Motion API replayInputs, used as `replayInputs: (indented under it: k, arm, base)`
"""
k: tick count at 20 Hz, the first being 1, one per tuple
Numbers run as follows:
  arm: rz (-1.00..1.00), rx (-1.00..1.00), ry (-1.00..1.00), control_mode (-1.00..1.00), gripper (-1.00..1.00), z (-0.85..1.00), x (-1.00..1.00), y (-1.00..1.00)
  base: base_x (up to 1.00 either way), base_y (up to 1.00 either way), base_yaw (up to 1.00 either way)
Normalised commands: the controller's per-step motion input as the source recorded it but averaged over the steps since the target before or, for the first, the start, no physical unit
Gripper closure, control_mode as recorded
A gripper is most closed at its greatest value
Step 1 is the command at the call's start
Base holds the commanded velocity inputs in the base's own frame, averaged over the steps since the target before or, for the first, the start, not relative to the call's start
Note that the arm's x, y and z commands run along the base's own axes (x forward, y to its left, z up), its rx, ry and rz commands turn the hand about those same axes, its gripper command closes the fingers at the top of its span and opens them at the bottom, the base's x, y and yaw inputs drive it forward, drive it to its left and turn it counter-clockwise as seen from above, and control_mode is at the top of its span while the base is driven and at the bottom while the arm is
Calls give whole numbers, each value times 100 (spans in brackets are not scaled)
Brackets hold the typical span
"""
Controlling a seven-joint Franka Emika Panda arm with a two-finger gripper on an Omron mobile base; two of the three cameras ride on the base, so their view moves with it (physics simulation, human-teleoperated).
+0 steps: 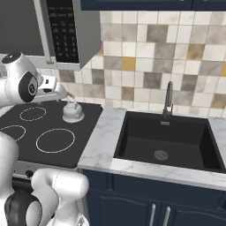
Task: The kettle is done boiling. Turn off the stove, then wait for 300 timesteps before moving the kettle to the dining table.
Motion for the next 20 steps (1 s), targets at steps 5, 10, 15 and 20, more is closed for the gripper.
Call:
replayInputs:
  k: [5,10,15,20]
  arm:
    - [1,-9,-1,-100,-100,0,-2,65]
    - [2,-8,-3,-100,-100,0,-8,61]
    - [4,-8,-7,-100,-100,-10,-25,51]
    - [4,-8,-5,-100,-100,-22,-34,44]
  base:
    - [0,0,0]
    - [0,0,0]
    - [0,0,0]
    - [0,0,0]
